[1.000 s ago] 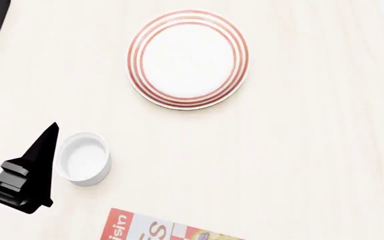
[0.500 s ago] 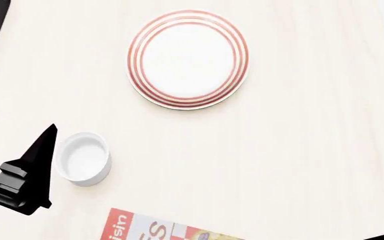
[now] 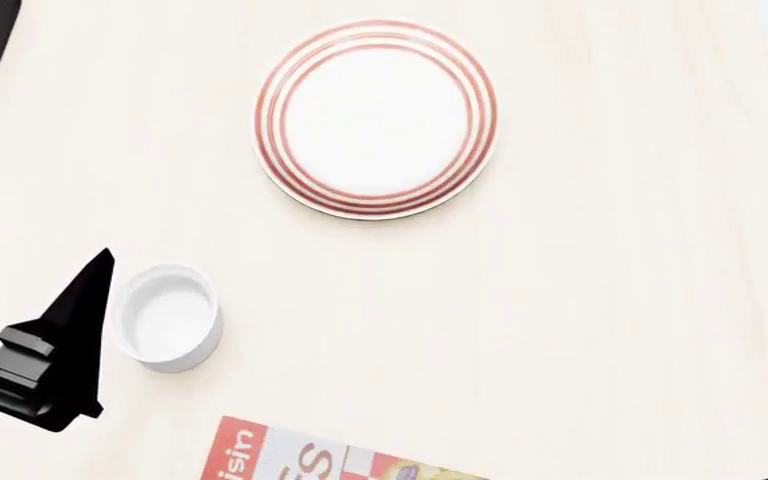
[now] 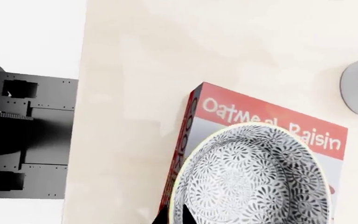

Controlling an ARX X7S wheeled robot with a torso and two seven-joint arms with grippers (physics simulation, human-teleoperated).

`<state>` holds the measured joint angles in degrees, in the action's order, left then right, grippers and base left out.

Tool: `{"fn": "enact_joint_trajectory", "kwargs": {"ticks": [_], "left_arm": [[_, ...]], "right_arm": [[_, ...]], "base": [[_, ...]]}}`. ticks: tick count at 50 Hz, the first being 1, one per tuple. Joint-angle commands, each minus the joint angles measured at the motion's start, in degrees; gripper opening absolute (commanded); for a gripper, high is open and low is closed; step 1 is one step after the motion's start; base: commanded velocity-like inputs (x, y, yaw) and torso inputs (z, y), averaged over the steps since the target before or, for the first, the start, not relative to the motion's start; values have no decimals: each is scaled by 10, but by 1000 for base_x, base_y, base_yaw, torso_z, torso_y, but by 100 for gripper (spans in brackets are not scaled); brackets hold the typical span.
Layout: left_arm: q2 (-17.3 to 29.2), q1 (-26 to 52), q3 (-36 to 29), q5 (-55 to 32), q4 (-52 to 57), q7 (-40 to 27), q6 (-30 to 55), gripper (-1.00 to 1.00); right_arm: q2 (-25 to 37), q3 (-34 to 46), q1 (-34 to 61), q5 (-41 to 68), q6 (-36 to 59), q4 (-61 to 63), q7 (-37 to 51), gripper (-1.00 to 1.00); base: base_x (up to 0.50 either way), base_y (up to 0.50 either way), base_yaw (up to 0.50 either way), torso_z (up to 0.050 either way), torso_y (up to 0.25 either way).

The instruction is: Pick the akita bowl on the cookies box and place it on the plate.

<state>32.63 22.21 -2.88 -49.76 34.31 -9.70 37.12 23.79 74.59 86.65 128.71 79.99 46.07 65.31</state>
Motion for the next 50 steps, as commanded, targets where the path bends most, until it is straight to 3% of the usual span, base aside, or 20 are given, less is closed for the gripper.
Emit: {"fn": "enact_joint_trajectory", "kwargs": {"ticks": [1, 30, 50], "left_arm": [[1, -1, -1, 0, 1, 0, -1, 100], [7, 0, 2, -13, 12, -10, 3, 100], [8, 1, -2, -12, 10, -10, 0, 100]], "right_arm": [[2, 10, 14, -9, 7, 8, 5, -100], [37, 73, 203, 21, 33, 30, 84, -100], [77, 35, 260, -14, 83, 14, 38, -100]], "base": [[0, 0, 0, 0, 0], [0, 0, 0, 0, 0], [0, 0, 0, 0, 0]]}}
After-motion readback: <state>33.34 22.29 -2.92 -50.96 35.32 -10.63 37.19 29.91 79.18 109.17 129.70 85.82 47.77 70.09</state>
